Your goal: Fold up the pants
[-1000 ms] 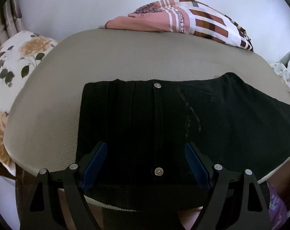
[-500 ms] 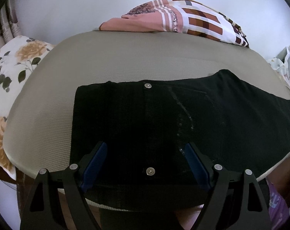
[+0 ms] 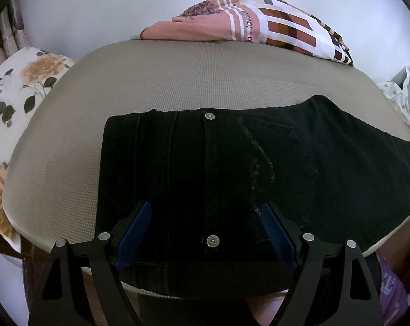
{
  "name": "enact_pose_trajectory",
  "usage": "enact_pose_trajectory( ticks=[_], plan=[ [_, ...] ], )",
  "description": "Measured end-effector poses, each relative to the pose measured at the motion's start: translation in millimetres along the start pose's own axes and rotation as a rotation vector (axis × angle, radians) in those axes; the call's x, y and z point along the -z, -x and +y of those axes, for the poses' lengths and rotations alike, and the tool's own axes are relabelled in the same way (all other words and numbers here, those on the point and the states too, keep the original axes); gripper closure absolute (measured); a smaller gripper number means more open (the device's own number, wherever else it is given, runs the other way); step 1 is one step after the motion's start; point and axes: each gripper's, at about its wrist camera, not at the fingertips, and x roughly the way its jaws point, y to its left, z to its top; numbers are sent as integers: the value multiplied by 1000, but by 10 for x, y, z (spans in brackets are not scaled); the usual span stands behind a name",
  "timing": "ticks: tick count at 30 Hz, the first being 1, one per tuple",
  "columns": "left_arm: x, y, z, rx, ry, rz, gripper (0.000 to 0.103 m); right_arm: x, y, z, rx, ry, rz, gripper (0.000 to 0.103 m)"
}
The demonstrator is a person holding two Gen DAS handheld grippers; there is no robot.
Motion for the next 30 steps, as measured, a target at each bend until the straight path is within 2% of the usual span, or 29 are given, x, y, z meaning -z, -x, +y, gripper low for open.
enact_pose_trajectory(
  ticks=[3,6,9,11,12,13,15,18,22,26,28,30],
  plan=[
    [-2,25,5,0,-6,-16,20,49,100,38,3,27,-22,98],
    [-8,11,-1,-3,-16,-17,20,57,74,-50,22,12,-6,98],
    [-1,1,0,-1,-15,-12,20,36,63,-147,-28,-31,-6,94],
    [2,15,-1,2,-12,-18,20,10,149,-170,-68,-54,-48,92],
    [2,20,-3,3,-11,-20,20,-15,210,-169,-57,-50,-74,82],
    [0,20,-6,5,-12,-21,20,-36,256,-157,-37,-36,-94,67],
    [-1,28,-24,8,-15,-23,20,-84,311,-119,17,8,-120,56],
    [-8,58,-89,-3,-38,-42,20,-113,195,-103,31,22,-84,55],
    [-8,151,-213,-67,-102,-94,20,-34,74,-4,69,53,-65,50],
    [-18,185,-296,-112,-156,-120,20,18,74,70,89,84,-57,58],
    [-19,191,-330,-125,-177,-126,20,15,80,122,72,86,-51,62],
    [-20,196,-349,-134,-189,-129,19,23,54,197,76,101,-39,62]
  ],
)
